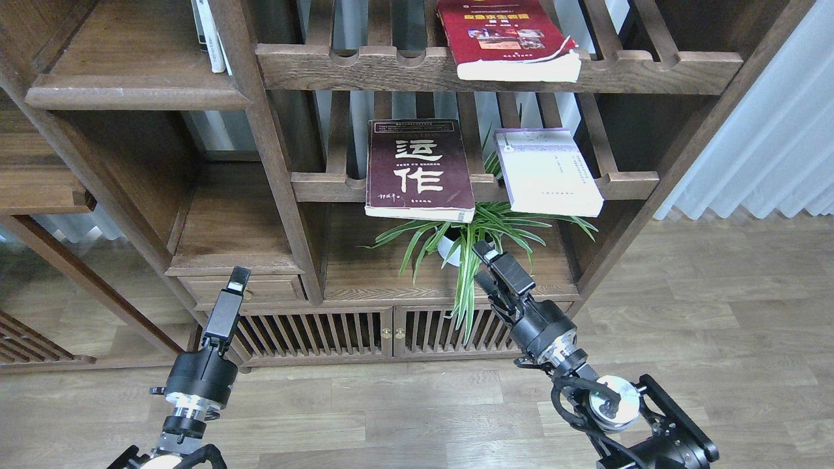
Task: Organize books on shelf
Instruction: 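Move the right gripper up toward the white book on the middle shelf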
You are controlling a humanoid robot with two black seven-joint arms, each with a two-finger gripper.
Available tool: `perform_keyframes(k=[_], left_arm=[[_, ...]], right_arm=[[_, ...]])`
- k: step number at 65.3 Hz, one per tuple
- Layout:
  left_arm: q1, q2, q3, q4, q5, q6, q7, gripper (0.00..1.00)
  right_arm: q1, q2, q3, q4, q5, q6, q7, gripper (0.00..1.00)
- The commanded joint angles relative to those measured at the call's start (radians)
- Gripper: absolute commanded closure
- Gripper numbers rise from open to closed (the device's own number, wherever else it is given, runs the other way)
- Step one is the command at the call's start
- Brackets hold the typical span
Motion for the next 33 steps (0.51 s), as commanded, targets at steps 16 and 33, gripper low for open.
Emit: perform_keyframes(k=[16, 33], left_arm=[[0.029, 0.019, -0.028, 0.054, -0.002, 0.0, 0.031, 0.0], [0.035, 0.009, -0.03, 0.057, -0.002, 0.0, 0.034, 0.0]], right_arm=[[-0.007, 0.0, -0.118, -0.03, 0.005, 0.011, -0.001, 0.01], [-0.021, 0.0, -0.14, -0.044, 0.005, 0.072, 0.001, 0.01]])
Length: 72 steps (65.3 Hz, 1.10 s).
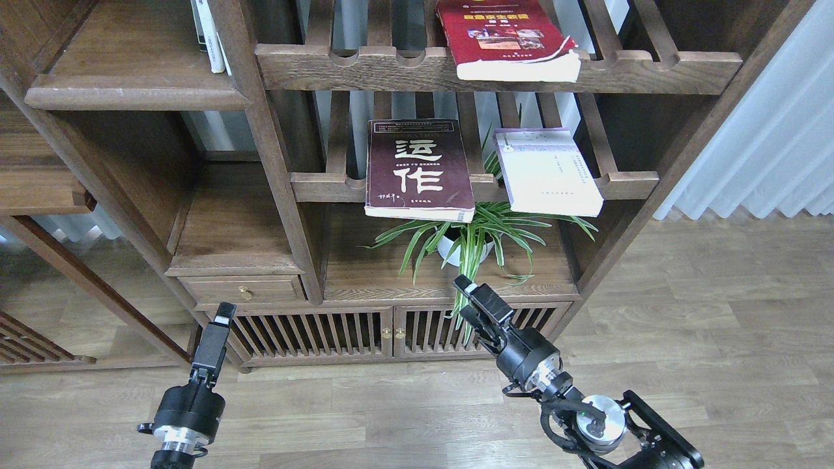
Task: Organize books on shelf
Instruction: 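Move the right gripper up toward the white book on the middle shelf, then grasp the white book with the right gripper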
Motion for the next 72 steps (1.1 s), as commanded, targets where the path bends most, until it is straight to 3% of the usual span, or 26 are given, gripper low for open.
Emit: perform_keyframes(k=[1, 7, 34, 46, 59, 72], left_arm=[[0.008, 0.004, -0.017, -0.001, 0.0, 0.0, -0.001, 0.0], [0.034, 0.007, -0.014, -0.001, -0.005, 0.0, 0.001, 0.0], [0.034, 0.021, -0.014, 0.004, -0.008, 0.0, -0.001, 0.0], [0.034, 0.041, -0.014, 0.01, -0.035, 0.0, -0.002, 0.0], [0.029, 0.044, -0.017, 0.013, -0.041, 0.0, -0.001, 0.0], [0.029, 0.05, -0.017, 0.016, -0.043, 0.0, -0.002, 0.0]], right_arm=[[-0.001, 0.0, -0.001, -0.012, -0.001, 0.048, 0.001, 0.01], [-0.004, 0.0, -0.004, -0.038, -0.002, 0.111, 0.001, 0.01], [-0.012, 0.0, -0.03, -0.054, -0.002, 0.111, -0.011, 0.01], [-0.003, 0.0, -0.015, -0.074, -0.002, 0.111, 0.004, 0.01], [0.166, 0.0, 0.157, -0.158, -0.001, 0.111, 0.004, 0.01], [0.235, 0.0, 0.185, -0.219, 0.001, 0.111, 0.009, 0.01]])
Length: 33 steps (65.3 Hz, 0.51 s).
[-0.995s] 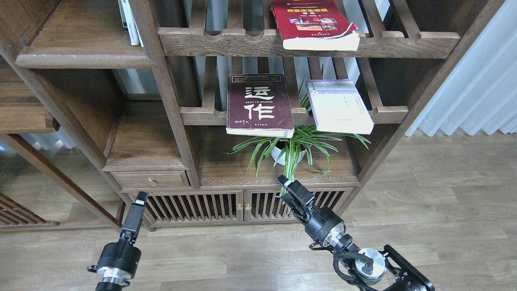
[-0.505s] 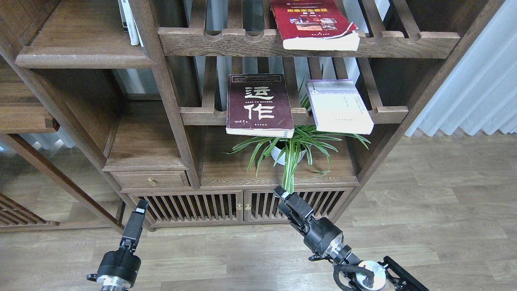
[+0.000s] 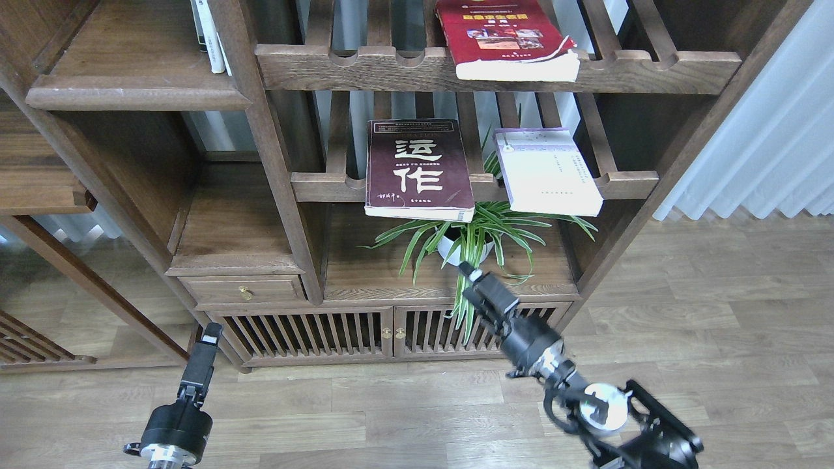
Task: Organize books on shelf
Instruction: 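Grasp the white book with the right gripper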
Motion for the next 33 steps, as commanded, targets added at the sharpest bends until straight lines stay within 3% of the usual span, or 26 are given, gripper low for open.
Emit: perform_keyframes(k=[1, 5, 15, 28, 33], left_arm=[[0.0, 0.003, -0.001, 0.001, -0.001, 0.0, 0.0, 0.0], [-0.002, 0.003, -0.001, 0.001, -0.001, 0.0, 0.0, 0.0], [-0.005, 0.004, -0.004, 0.001, -0.001, 0.0, 0.0, 0.0], [-0.005, 0.015, -0.004, 0.001, -0.001, 0.0, 0.0, 0.0], [-0.008, 0.015, -0.004, 0.001, -0.001, 0.0, 0.0, 0.0]], right_arm=[[0.043, 0.0, 0.011, -0.027, 0.003, 0.0, 0.009, 0.01], [0.06, 0.0, 0.011, -0.037, 0.018, 0.0, 0.03, 0.01], [0.103, 0.0, 0.046, -0.043, 0.116, -0.171, 0.116, 0.01], [0.129, 0.0, 0.117, -0.044, 0.17, -0.237, 0.124, 0.02], [0.134, 0.0, 0.163, -0.051, 0.182, -0.286, 0.125, 0.06]])
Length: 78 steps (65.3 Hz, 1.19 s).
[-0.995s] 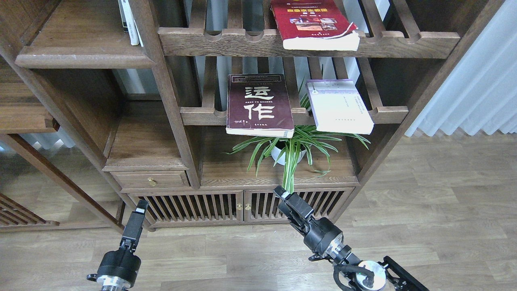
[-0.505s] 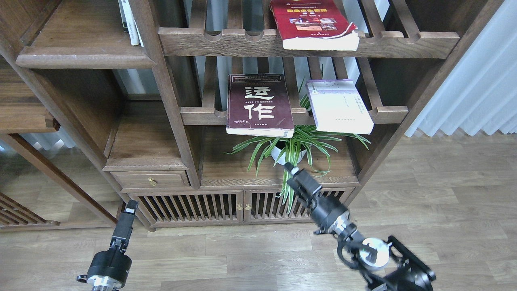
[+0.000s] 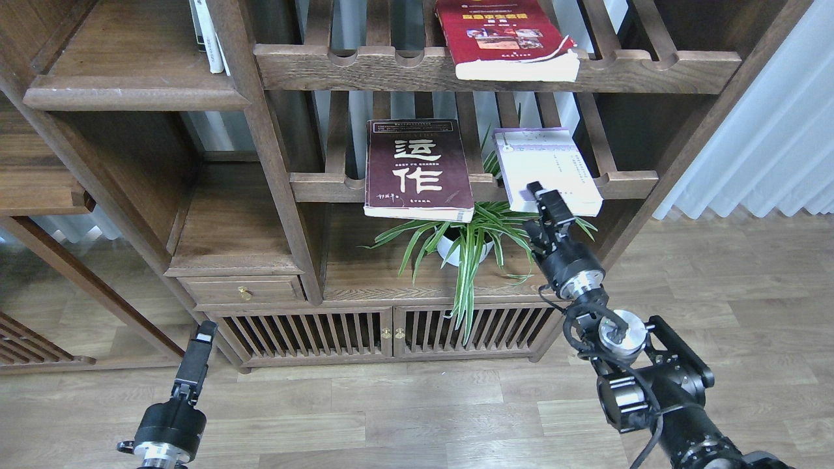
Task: Organize books on shelf
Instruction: 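Grasp the white book with the right gripper, then pull the white book off the shelf and lower it toward the left gripper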
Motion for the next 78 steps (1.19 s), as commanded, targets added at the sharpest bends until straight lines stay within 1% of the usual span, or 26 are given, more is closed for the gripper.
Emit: perform_keyframes(k=[1, 7, 12, 14, 17, 19, 20, 21, 22, 23, 24, 25, 26, 28, 29, 30, 31, 33, 50, 57, 66, 78], left_arm=[[-0.004, 0.0, 0.0, 0.0, 0.0, 0.0, 0.0, 0.0], [-0.004, 0.0, 0.0, 0.0, 0.0, 0.0, 0.001, 0.0], [-0.004, 0.0, 0.0, 0.001, 0.0, 0.0, 0.0, 0.0], [-0.004, 0.0, 0.0, 0.001, 0.0, 0.0, 0.0, 0.0], [-0.004, 0.0, 0.0, 0.001, 0.0, 0.0, 0.0, 0.0], [-0.004, 0.0, 0.0, 0.001, 0.0, 0.0, 0.002, 0.0], [-0.004, 0.0, 0.0, 0.001, 0.0, 0.0, 0.002, 0.0], [-0.004, 0.0, 0.0, 0.001, 0.0, 0.0, 0.002, 0.0], [-0.004, 0.0, 0.0, 0.001, 0.0, 0.0, 0.002, 0.0], [-0.004, 0.0, 0.0, 0.001, 0.0, 0.0, 0.0, 0.0], [-0.004, 0.0, 0.0, 0.001, 0.0, 0.0, 0.001, 0.0], [-0.004, 0.0, 0.0, 0.001, 0.0, 0.0, 0.002, 0.0], [-0.004, 0.0, 0.0, 0.001, 0.0, 0.0, 0.002, 0.0], [-0.004, 0.0, 0.0, 0.001, 0.0, 0.0, 0.002, 0.0], [-0.004, 0.0, 0.0, 0.001, 0.0, 0.0, 0.002, 0.0], [-0.004, 0.0, 0.0, 0.001, 0.0, 0.0, 0.0, 0.0], [-0.004, 0.0, -0.001, 0.001, 0.0, 0.0, 0.0, 0.0], [-0.004, 0.0, -0.001, 0.001, 0.0, 0.0, 0.0, 0.0], [-0.001, 0.0, -0.009, 0.001, 0.0, 0.0, 0.0, 0.0], [-0.001, 0.0, -0.009, 0.006, 0.0, 0.0, 0.0, 0.0], [-0.001, 0.0, -0.006, 0.015, 0.0, 0.0, 0.0, 0.0], [-0.001, 0.002, 0.017, 0.023, 0.0, 0.0, 0.002, 0.0]], right_arm=[[0.005, 0.0, 0.049, -0.004, 0.018, -0.054, 0.002, 0.07], [0.008, 0.0, 0.074, -0.004, 0.033, -0.105, 0.002, 0.1], [0.008, 0.0, 0.076, -0.004, 0.034, -0.126, 0.003, 0.12], [0.008, 0.0, 0.077, -0.004, 0.034, -0.128, 0.003, 0.14], [0.007, 0.0, 0.077, -0.003, 0.038, -0.128, 0.003, 0.2], [0.007, 0.0, 0.076, 0.0, 0.041, -0.126, 0.003, 0.26], [0.007, 0.0, 0.076, 0.003, 0.044, -0.122, 0.003, 0.34], [0.005, 0.0, 0.076, 0.003, 0.045, -0.12, 0.003, 0.37], [0.004, 0.0, 0.077, 0.006, 0.048, -0.115, 0.003, 0.46], [0.004, 0.0, 0.077, 0.008, 0.051, -0.114, 0.003, 0.5], [0.002, 0.0, 0.077, 0.011, 0.054, -0.108, 0.003, 0.57], [0.002, 0.0, 0.076, 0.013, 0.057, -0.105, 0.003, 0.6], [0.002, 0.0, 0.076, 0.014, 0.062, -0.091, 0.005, 0.69], [0.002, 0.0, 0.076, 0.016, 0.065, -0.077, 0.005, 0.75], [0.0, 0.0, 0.076, 0.016, 0.065, -0.063, 0.005, 0.81], [0.0, 0.0, 0.076, 0.016, 0.065, -0.056, 0.006, 0.84], [0.0, 0.0, 0.076, 0.014, 0.067, -0.037, 0.008, 0.92], [0.0, 0.0, 0.071, 0.013, 0.067, -0.02, 0.008, 0.95], [-0.019, 0.0, 0.06, 0.035, 0.074, 0.012, 0.008, 0.95], [-0.096, 0.0, 0.053, 0.129, 0.102, 0.07, -0.008, 0.95], [-0.237, 0.0, 0.026, 0.276, 0.151, 0.127, -0.012, 0.95], [-0.411, 0.0, 0.029, 0.385, 0.205, 0.225, -0.021, 0.95]])
